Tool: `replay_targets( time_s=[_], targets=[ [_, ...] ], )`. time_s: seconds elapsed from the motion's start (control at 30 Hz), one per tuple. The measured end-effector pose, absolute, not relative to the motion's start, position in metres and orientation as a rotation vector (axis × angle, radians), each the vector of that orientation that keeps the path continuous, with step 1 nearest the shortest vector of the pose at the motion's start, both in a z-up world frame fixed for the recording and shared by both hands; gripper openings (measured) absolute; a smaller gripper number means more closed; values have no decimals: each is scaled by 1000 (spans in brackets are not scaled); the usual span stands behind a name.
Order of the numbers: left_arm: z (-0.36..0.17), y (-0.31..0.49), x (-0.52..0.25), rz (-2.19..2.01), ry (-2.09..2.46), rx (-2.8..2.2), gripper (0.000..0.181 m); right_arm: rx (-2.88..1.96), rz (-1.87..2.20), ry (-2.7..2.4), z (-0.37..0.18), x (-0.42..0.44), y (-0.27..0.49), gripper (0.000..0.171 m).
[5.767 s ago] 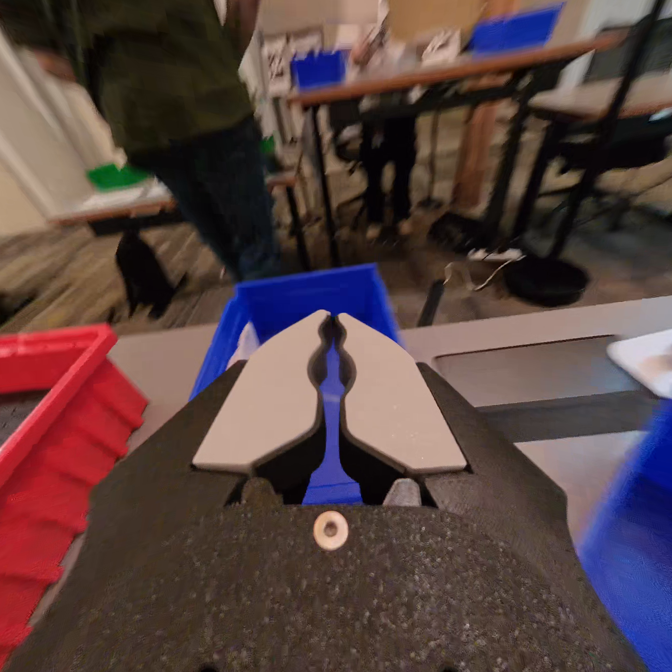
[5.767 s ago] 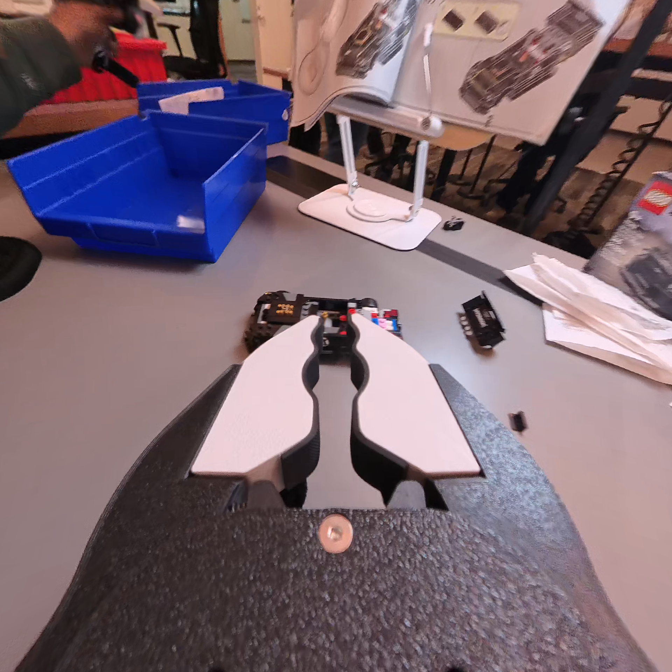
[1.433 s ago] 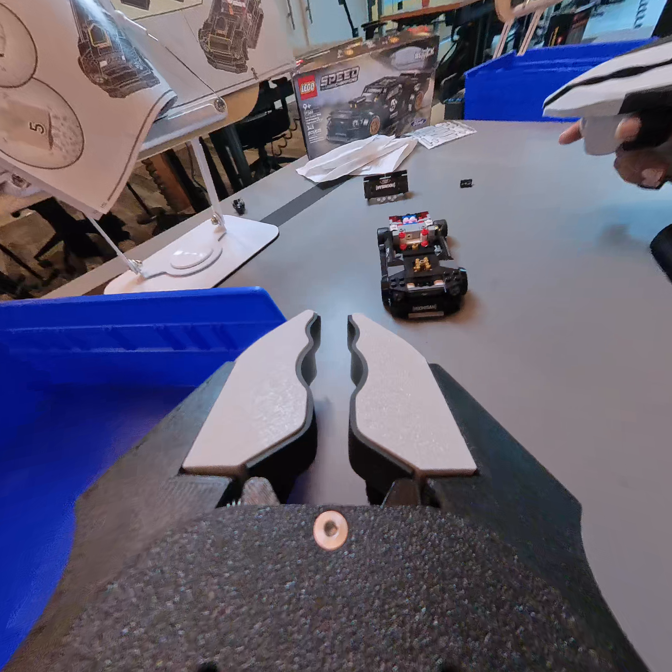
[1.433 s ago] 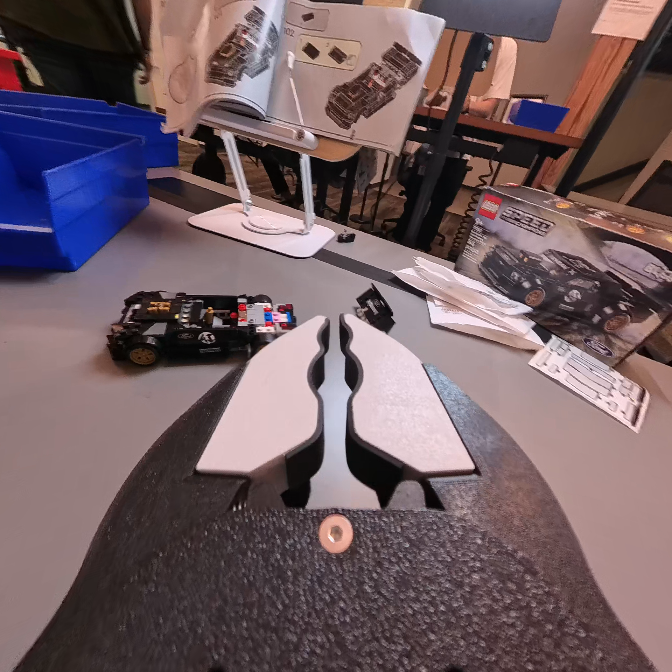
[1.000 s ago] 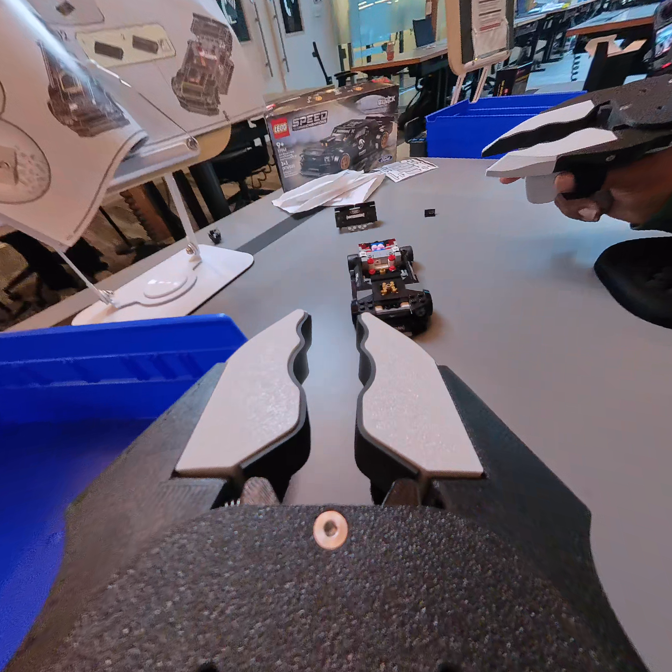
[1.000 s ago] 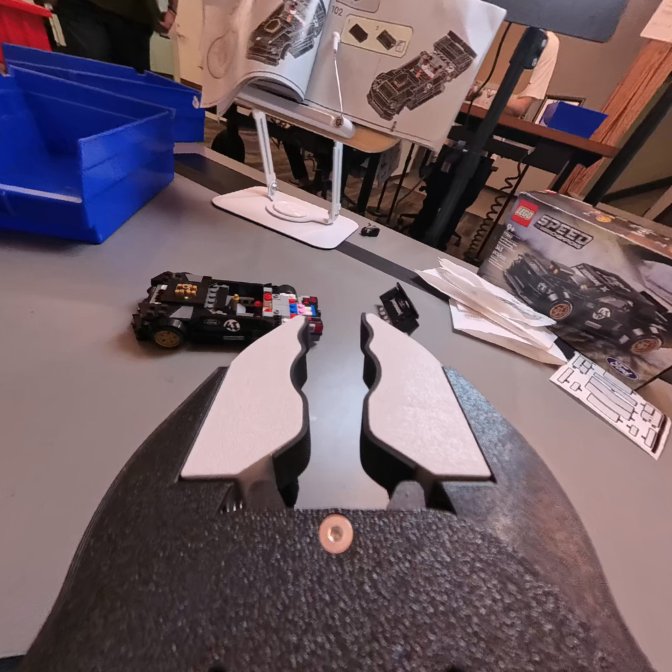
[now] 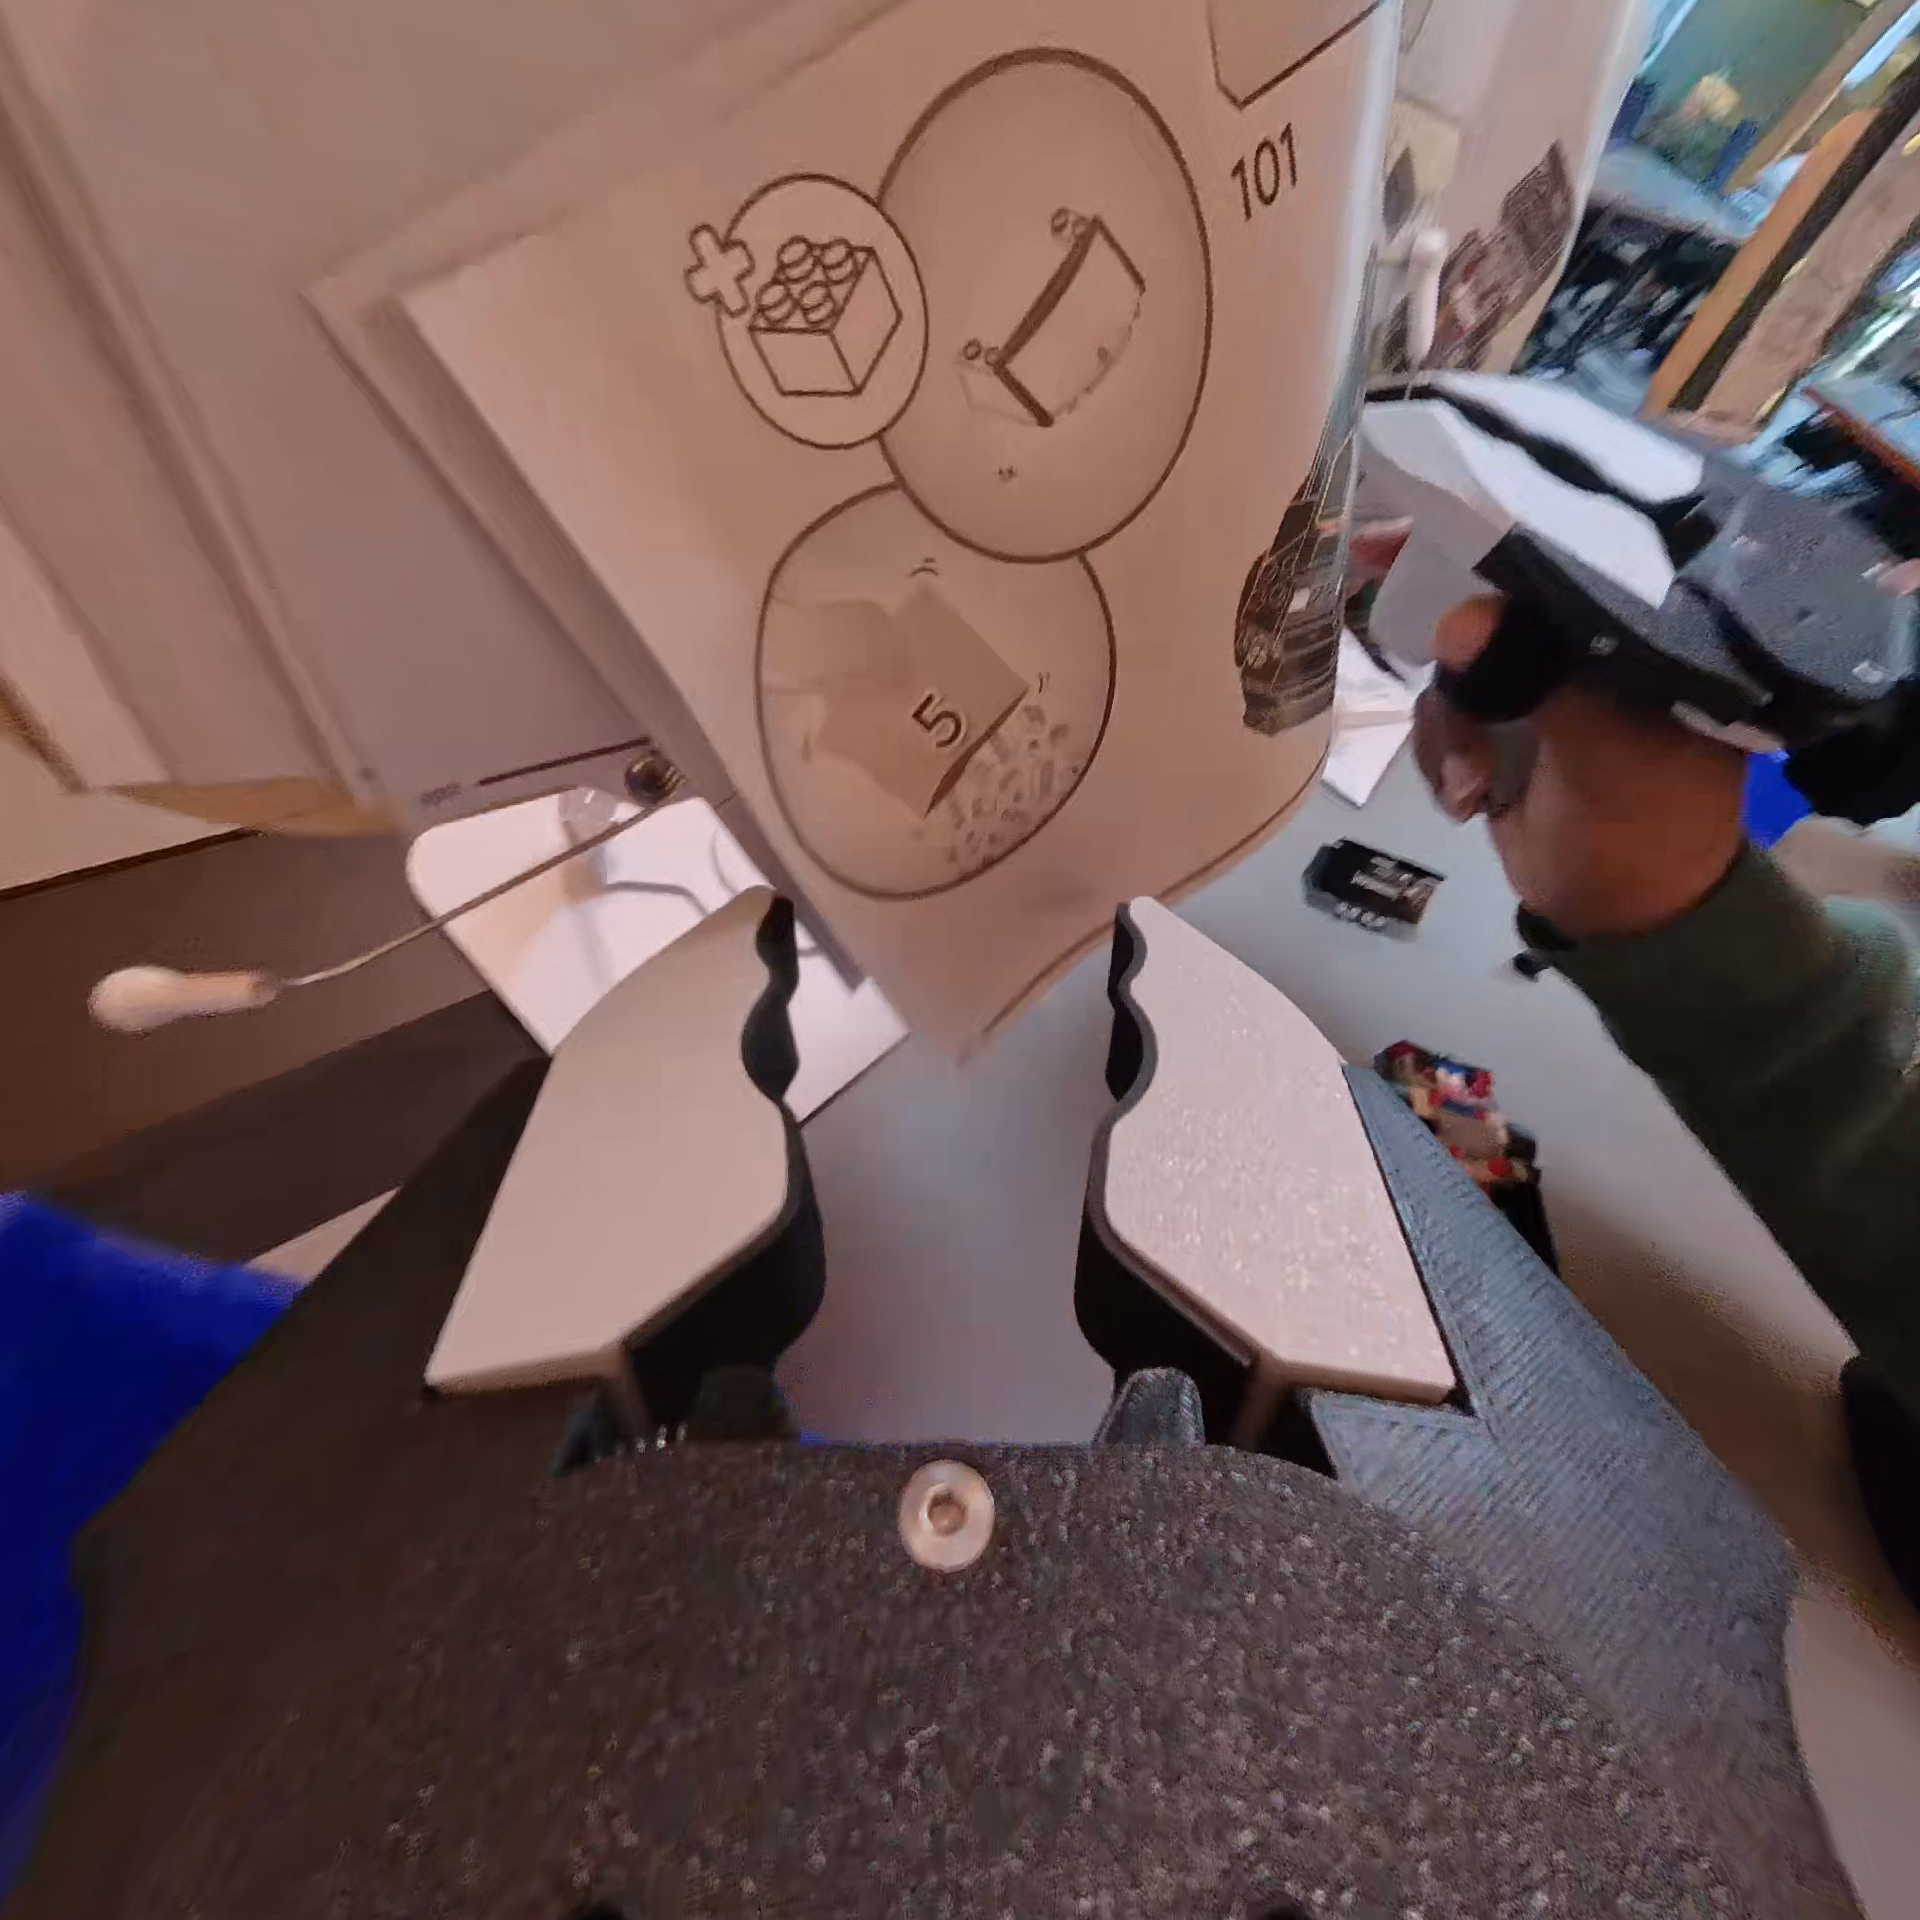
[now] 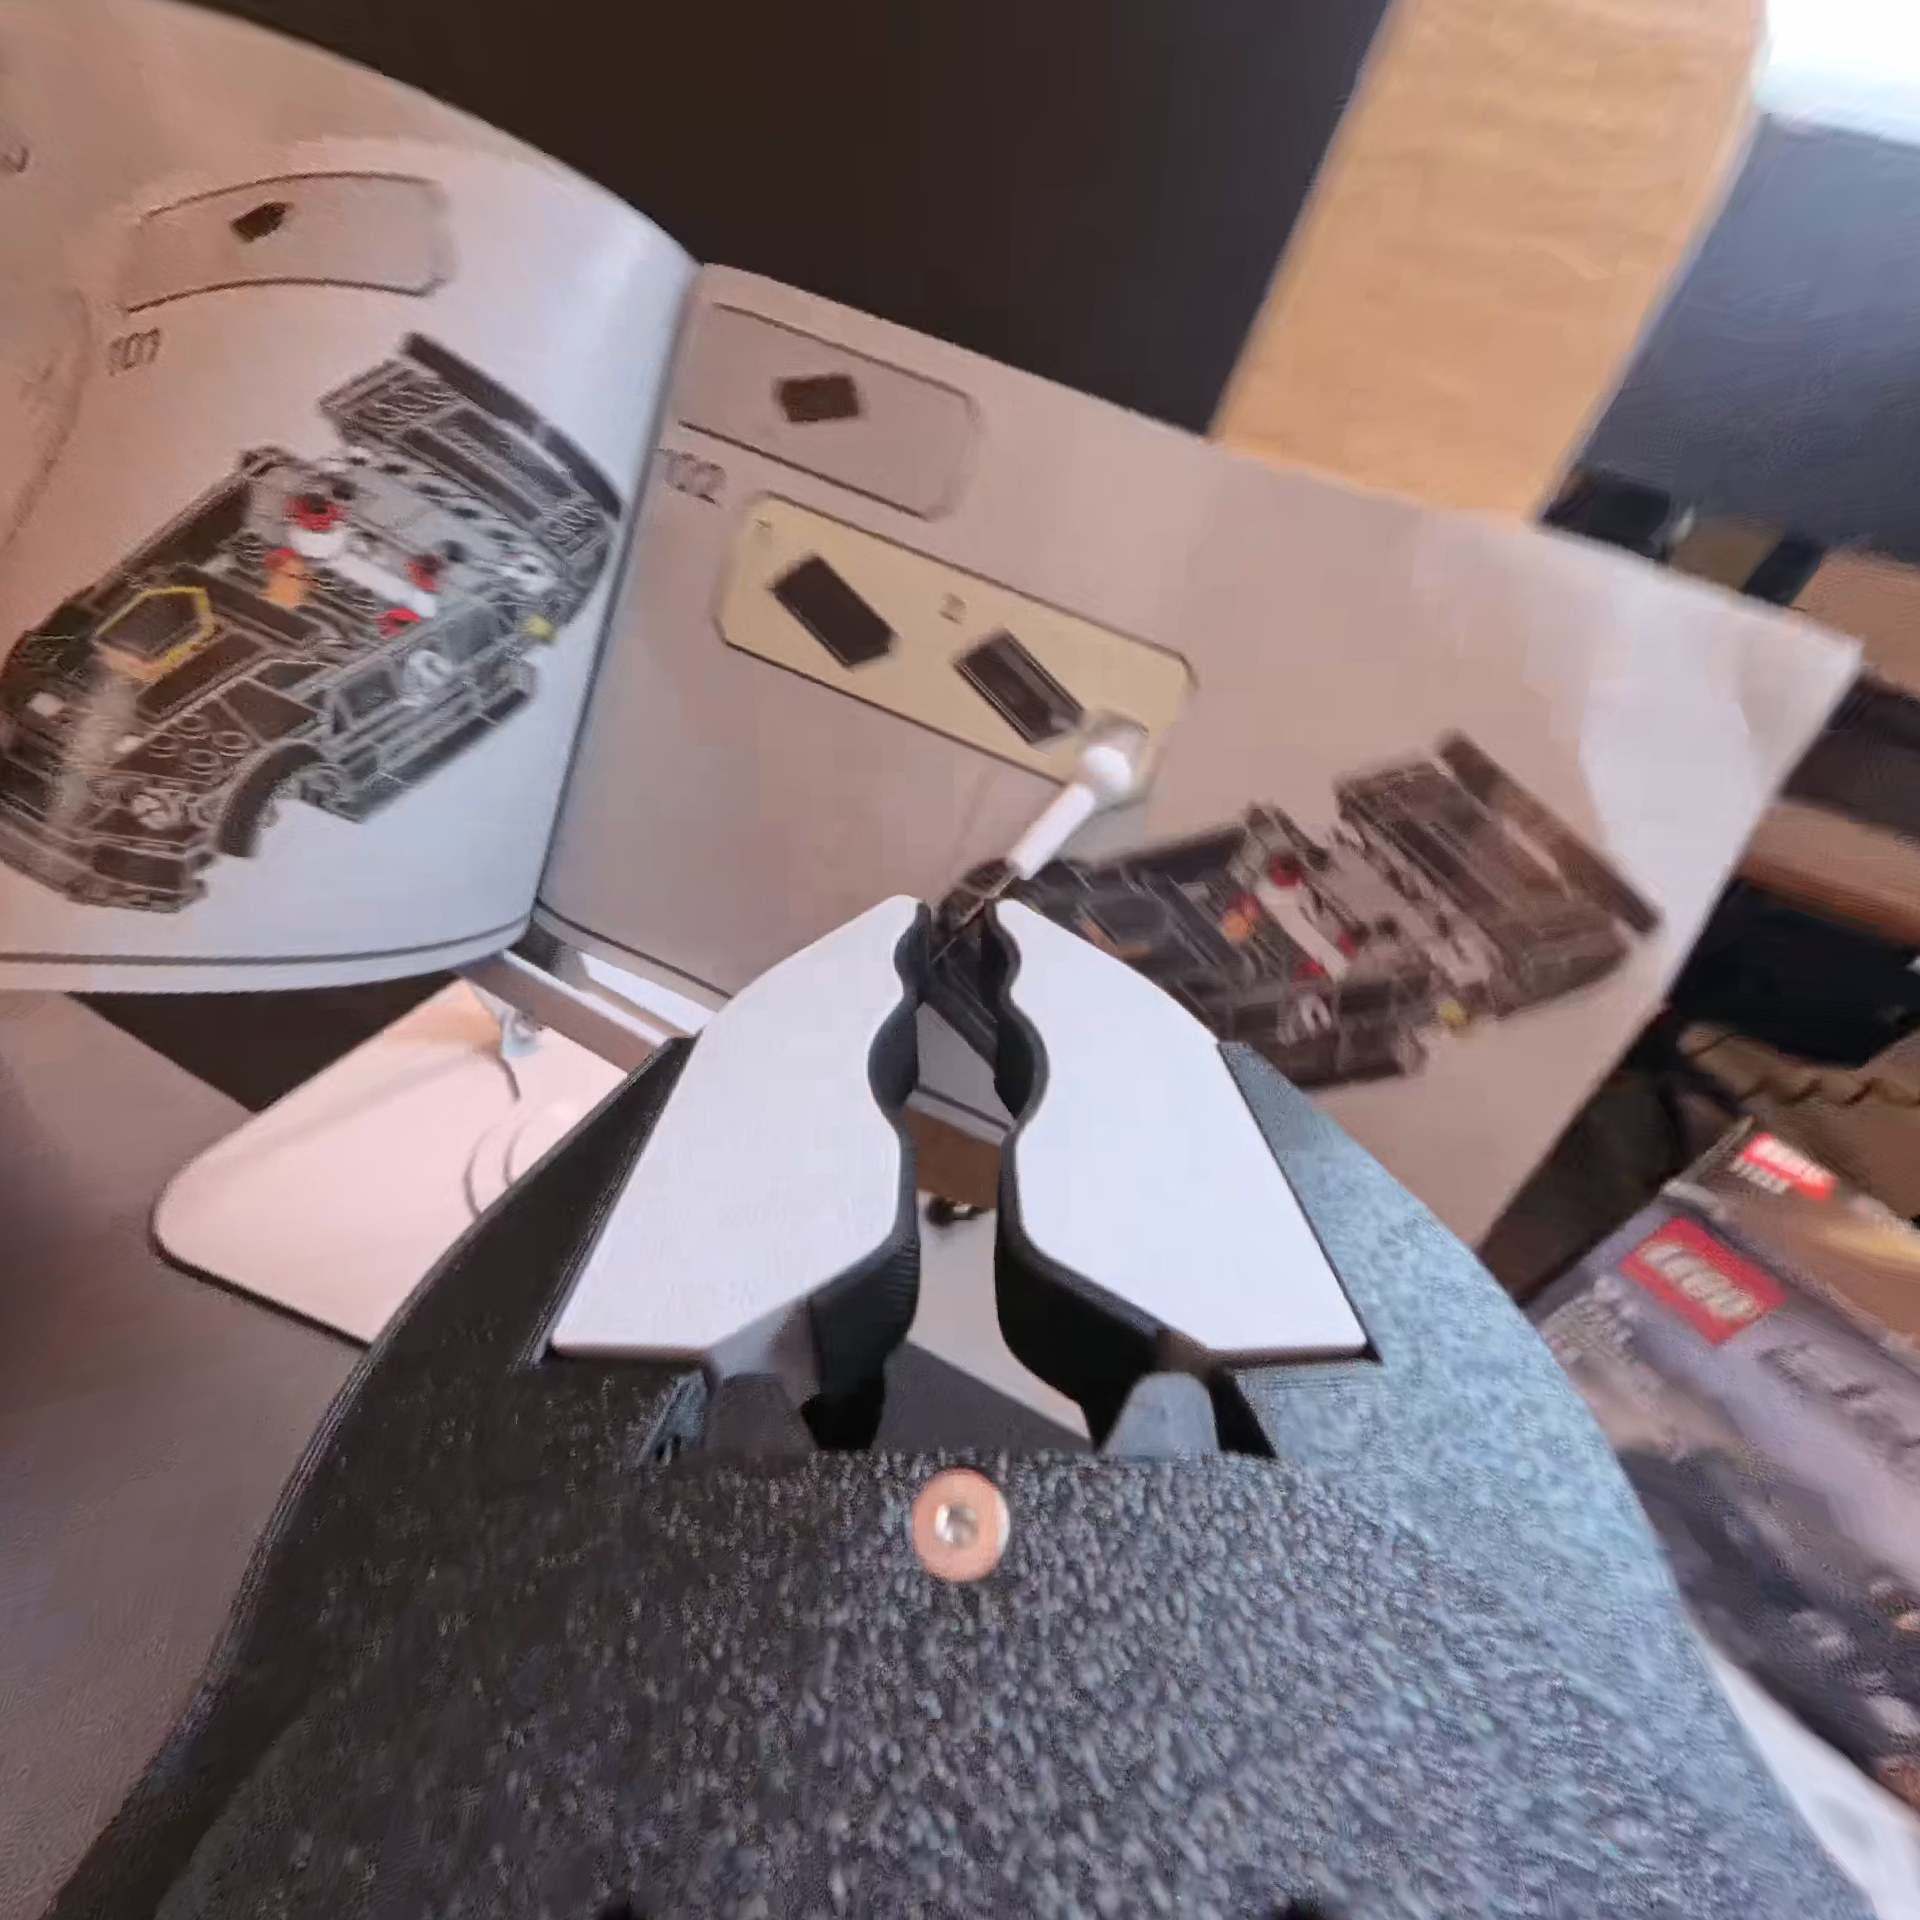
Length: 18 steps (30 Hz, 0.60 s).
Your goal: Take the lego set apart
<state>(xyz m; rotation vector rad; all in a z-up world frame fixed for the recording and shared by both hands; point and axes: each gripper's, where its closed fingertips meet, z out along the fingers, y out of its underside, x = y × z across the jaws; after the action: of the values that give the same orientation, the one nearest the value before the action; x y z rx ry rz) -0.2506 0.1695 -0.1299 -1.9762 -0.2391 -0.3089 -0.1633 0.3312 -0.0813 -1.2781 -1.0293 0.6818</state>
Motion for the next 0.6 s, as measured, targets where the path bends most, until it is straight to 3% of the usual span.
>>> replay_targets(
  time_s=[0.13, 0.33, 0.47, 0.6],
  targets=[
    [-105, 180, -230, -383, -143, -1829, 1, -1357, 867, -919, -91, -152, 337, 11],
    [-44, 191, -145, -355, 259, -1707, 2, -1492, 1274, -628, -101, -144, 338, 8],
    [-24, 193, -100, -444, 473, -1665, 24, -1537, 1423, -538, -107, -141, 338, 8],
    [-29, 210, -114, -440, 384, -1686, 17, -1561, 1420, -569, -114, -137, 337, 9]
  ],
)
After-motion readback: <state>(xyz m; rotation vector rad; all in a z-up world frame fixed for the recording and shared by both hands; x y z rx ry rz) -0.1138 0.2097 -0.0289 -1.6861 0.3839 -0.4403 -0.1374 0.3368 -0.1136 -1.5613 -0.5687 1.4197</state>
